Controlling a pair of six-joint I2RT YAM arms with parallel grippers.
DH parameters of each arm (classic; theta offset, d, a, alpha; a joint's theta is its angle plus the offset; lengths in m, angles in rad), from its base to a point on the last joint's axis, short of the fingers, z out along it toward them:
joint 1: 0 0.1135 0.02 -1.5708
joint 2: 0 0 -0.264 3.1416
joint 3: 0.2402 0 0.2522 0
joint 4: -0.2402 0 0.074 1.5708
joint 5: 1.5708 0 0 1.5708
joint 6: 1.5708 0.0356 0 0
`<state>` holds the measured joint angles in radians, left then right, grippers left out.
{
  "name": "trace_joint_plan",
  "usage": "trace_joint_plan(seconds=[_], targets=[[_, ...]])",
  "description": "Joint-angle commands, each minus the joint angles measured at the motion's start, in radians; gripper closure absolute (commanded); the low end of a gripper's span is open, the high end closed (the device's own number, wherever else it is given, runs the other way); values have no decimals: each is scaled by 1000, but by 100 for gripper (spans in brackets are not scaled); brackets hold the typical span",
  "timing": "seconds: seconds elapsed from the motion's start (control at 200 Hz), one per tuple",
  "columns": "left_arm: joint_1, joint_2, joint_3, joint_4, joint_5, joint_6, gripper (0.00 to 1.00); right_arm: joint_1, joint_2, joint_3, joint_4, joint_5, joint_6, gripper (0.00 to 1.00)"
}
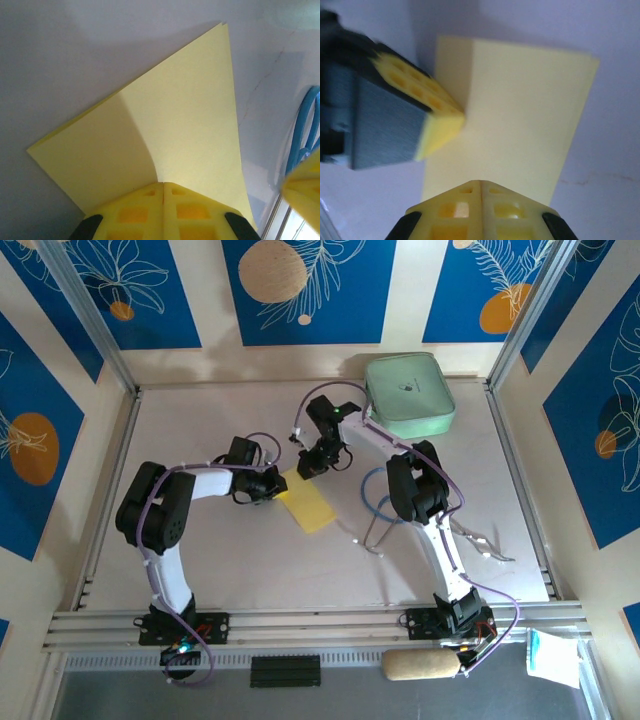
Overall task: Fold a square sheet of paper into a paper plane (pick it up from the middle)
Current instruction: First fold the square sheet of paper in half at the center of the table.
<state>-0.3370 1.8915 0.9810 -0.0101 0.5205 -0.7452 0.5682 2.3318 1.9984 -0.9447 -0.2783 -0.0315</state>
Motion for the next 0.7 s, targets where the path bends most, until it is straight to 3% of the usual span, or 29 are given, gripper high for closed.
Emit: trace_joint_plan(seconds=[0.0,0.125,0.31,0.45,0.695], targets=[[1,26,8,5,-29,-24,97,8,-79,-4,27,-70,185,94],[3,21,-12,15,-45,-59,98,17,-190,-201,164,-96,446,93],[0,18,-61,85,-68,-171,98,37,-302,-452,363,-124,675,96],[-9,15,-98,172,-73,-243,98,54,-278,-498,412,-131,722,98],[-16,28,-102,174,-73,-246,98,72,-185,-428,392,-147,708,99]])
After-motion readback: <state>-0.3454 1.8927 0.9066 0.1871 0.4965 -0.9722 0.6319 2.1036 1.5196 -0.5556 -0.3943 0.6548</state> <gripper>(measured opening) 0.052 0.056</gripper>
